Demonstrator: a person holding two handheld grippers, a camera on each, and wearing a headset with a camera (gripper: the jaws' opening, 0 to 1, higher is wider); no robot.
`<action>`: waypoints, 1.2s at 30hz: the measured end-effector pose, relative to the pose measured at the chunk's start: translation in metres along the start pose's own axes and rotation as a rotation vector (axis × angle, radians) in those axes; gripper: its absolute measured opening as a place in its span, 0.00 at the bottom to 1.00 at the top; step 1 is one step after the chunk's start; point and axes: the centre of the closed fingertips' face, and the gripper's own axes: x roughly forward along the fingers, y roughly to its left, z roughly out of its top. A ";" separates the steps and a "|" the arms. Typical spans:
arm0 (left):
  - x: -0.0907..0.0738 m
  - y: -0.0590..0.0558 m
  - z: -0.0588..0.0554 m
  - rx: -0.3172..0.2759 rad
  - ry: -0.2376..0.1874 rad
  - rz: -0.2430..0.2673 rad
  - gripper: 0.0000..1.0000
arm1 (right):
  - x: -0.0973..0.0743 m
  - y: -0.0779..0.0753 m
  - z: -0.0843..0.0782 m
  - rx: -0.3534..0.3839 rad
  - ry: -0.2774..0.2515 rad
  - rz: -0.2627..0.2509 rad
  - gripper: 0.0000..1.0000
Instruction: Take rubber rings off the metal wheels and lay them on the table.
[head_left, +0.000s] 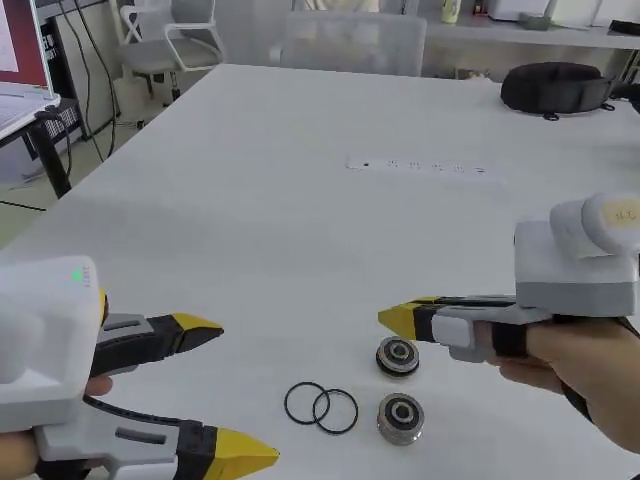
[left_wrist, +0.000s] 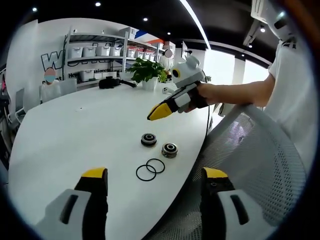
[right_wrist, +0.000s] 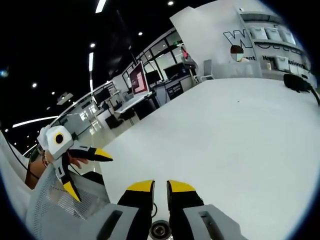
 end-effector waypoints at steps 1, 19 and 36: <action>0.000 0.000 0.000 0.000 0.000 0.000 0.74 | -0.001 -0.001 0.002 -0.001 -0.006 -0.004 0.07; 0.000 -0.002 0.000 0.010 0.002 -0.006 0.74 | -0.022 -0.011 0.008 0.004 -0.033 -0.054 0.09; -0.001 -0.001 0.001 0.011 -0.003 0.000 0.74 | -0.025 -0.018 0.010 -0.046 -0.006 -0.063 0.11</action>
